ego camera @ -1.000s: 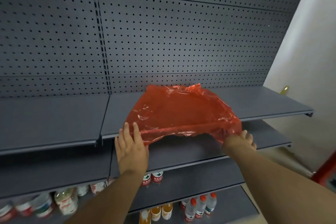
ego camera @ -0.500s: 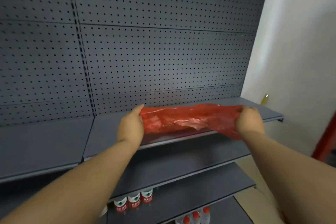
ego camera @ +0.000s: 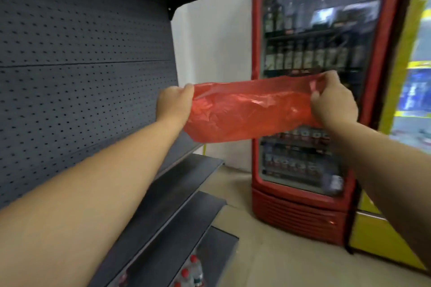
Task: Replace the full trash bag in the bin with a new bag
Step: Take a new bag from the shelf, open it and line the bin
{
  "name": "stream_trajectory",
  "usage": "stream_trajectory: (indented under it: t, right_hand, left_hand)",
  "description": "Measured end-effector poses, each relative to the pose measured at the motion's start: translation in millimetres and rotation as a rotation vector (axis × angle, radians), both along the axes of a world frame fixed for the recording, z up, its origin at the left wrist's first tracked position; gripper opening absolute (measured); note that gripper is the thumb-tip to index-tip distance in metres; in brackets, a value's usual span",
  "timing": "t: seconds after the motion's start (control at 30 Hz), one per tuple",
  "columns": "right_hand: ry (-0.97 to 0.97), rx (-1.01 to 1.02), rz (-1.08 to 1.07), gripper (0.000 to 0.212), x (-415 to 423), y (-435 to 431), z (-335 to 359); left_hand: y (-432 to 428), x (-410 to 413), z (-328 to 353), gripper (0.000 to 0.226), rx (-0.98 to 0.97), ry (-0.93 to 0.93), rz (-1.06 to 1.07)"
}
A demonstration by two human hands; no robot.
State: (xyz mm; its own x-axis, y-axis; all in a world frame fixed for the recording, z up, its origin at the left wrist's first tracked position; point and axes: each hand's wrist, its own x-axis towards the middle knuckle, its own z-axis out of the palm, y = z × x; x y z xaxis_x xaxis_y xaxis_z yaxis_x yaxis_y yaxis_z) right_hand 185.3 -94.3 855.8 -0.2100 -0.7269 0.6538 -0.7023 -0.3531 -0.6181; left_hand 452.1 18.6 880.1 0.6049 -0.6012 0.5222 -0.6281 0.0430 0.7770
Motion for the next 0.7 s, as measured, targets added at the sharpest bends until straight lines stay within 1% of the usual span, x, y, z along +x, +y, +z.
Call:
stream_trajectory:
  t: [0.07, 0.1, 0.17, 0.2, 0.27, 0.33, 0.4, 0.43, 0.47, 0.5, 0.53, 0.57, 0.6, 0.63, 0.67, 0.7]
  right_hand:
    - [0.032, 0.041, -0.095, 0.035, -55, 24, -19]
    - [0.027, 0.076, -0.119, 0.039, -81, 35, -24]
    - [0.016, 0.128, -0.166, 0.044, -117, 50, -21]
    - [0.029, 0.122, -0.224, 0.042, -142, 62, -17]
    - [0.011, 0.055, -0.345, 0.037, -186, 83, -9]
    - [-0.048, -0.050, -0.425, 0.038, -222, 107, -7]
    - [-0.118, -0.164, -0.464, 0.041, -246, 131, -20]
    - [-0.139, -0.213, -0.475, 0.041, -256, 141, -39]
    - [-0.149, -0.227, -0.480, 0.039, -267, 152, -67]
    - [-0.122, -0.141, -0.454, 0.037, -277, 166, -104]
    - [-0.022, 0.120, -0.392, 0.034, -286, 180, -147]
    - [0.121, 0.526, -0.297, 0.032, -293, 197, -195]
    - [0.246, 0.930, -0.197, 0.032, -303, 214, -242]
    - [0.318, 1.187, -0.145, 0.033, -319, 226, -280]
    - [0.330, 1.281, -0.131, 0.034, -338, 233, -303]
    - [0.270, 1.280, -0.148, 0.034, -357, 236, -312]
  left_hand:
    - [-7, -38, -11, 0.049, 0.176, -0.111, -0.112]
    - [-12, -55, -16, 0.047, 0.248, -0.194, -0.131]
    - [-17, -76, -14, 0.032, 0.276, -0.402, -0.103]
    - [-18, -97, -12, 0.027, 0.234, -0.474, -0.102]
    - [-17, -142, -10, 0.028, 0.087, -0.503, -0.159]
    - [-15, -190, -19, 0.033, -0.087, -0.447, -0.239]
    - [-11, -236, -42, 0.041, -0.233, -0.386, -0.367]
    - [-7, -258, -63, 0.044, -0.266, -0.370, -0.424]
    - [-2, -280, -93, 0.045, -0.233, -0.352, -0.485]
    - [4, -297, -133, 0.046, -0.109, -0.336, -0.581]
    - [13, -311, -177, 0.042, 0.135, -0.310, -0.706]
    - [24, -325, -224, 0.032, 0.494, -0.305, -0.820]
    - [36, -336, -268, 0.024, 0.832, -0.347, -0.884]
    - [45, -344, -304, 0.024, 1.032, -0.469, -0.943]
    - [45, -354, -326, 0.025, 1.128, -0.574, -0.950]
    - [46, -366, -336, 0.026, 1.149, -0.607, -0.893]
